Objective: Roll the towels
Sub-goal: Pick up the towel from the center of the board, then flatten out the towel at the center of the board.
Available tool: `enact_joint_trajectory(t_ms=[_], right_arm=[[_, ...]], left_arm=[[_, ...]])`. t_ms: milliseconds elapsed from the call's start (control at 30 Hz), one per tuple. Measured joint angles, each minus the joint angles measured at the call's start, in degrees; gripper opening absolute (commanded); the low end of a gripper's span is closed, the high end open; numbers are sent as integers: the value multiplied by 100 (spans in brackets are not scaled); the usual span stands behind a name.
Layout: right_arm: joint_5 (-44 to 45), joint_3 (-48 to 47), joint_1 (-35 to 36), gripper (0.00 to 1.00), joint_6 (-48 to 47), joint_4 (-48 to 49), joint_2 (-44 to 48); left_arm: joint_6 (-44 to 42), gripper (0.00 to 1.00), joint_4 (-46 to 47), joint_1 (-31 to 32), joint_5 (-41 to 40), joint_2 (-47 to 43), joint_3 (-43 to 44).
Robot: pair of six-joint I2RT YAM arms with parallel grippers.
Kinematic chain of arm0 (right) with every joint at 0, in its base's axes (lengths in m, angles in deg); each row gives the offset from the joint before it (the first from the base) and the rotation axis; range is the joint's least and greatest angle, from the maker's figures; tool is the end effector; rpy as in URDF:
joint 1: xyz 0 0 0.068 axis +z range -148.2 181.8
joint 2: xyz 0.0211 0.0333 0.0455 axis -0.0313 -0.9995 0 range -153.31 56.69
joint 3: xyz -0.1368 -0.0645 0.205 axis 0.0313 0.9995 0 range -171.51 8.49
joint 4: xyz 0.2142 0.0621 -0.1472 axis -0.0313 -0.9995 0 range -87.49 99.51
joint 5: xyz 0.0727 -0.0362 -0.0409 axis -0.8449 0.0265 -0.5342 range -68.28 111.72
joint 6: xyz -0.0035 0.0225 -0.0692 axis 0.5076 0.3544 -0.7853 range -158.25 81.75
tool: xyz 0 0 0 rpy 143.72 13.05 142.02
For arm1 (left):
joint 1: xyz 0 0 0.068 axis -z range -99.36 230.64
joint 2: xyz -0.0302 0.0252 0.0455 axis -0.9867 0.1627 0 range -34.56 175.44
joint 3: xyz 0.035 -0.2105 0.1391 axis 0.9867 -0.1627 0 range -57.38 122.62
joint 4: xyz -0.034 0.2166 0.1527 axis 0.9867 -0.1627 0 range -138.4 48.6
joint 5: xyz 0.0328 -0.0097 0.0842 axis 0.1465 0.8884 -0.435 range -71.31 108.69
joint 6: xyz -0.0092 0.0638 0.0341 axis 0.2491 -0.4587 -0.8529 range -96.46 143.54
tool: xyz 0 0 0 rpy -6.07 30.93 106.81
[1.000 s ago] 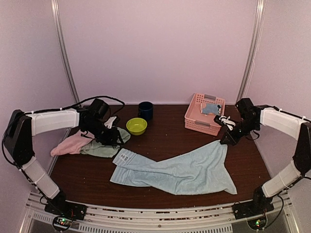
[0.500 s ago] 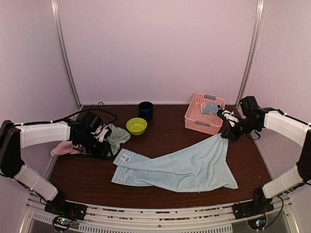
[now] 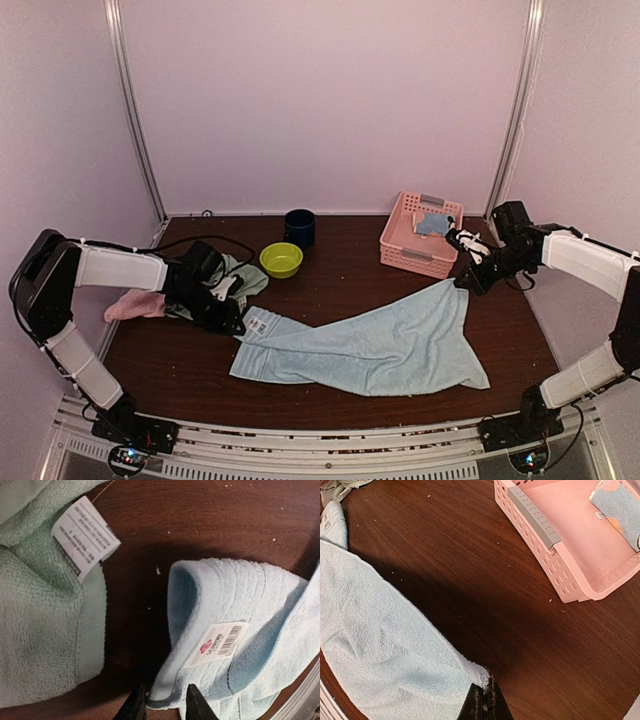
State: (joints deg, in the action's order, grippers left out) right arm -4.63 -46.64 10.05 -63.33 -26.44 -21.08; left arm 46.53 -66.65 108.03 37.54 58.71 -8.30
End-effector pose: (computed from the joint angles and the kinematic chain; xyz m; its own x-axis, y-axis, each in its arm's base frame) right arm 0.2830 0.0683 0.2025 -0.6134 -0.4728 -0.6326 -0.6819 0.7212 0.1222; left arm 0.2590 -0.1563 0.1033 -0.9747 0.0888 -0.2051 0.1689 0.8937 -0.4157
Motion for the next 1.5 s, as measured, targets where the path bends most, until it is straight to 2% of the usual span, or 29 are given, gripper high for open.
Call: enact_joint_trajectory(t_ms=[67,100,200,333,567,767,1033,1167,1333,1500], right_arm=[[2,2,0,0,0,0,0],[2,2,0,0,0,2,0],[2,2,0,0,4,2,0],[7,-210,-13,0,46,-181,0],[-7,-1810,-376,0,238,-444,428],[-221,-2472,-487,0,302,-424,1537],[-981,-2369,-522,0,74,-802,2813],[-1856,-2465,-828,2,-737,-1762,3235],[-2835,-2455,-1095,0,-1880,-3099,3449],[-3086,-1926,-1152,0,-1993,-3281,3497]], left_arm=[[-15,3,4,-2,70,0,0],[-22,0,2,-2,101,0,0],[-33,0,-74,-2,105,-37,13],[-59,0,-629,-2,13,-431,372],[-101,0,-1502,-4,-527,-1598,2621],[-72,0,-1838,-4,-831,-2553,3536],[-85,0,-2201,-4,-824,-3394,3427],[-103,0,-2299,-9,-369,-3919,3101],[13,0,-2356,-9,531,-4374,2785],[343,0,-2310,-9,785,-4378,2264]])
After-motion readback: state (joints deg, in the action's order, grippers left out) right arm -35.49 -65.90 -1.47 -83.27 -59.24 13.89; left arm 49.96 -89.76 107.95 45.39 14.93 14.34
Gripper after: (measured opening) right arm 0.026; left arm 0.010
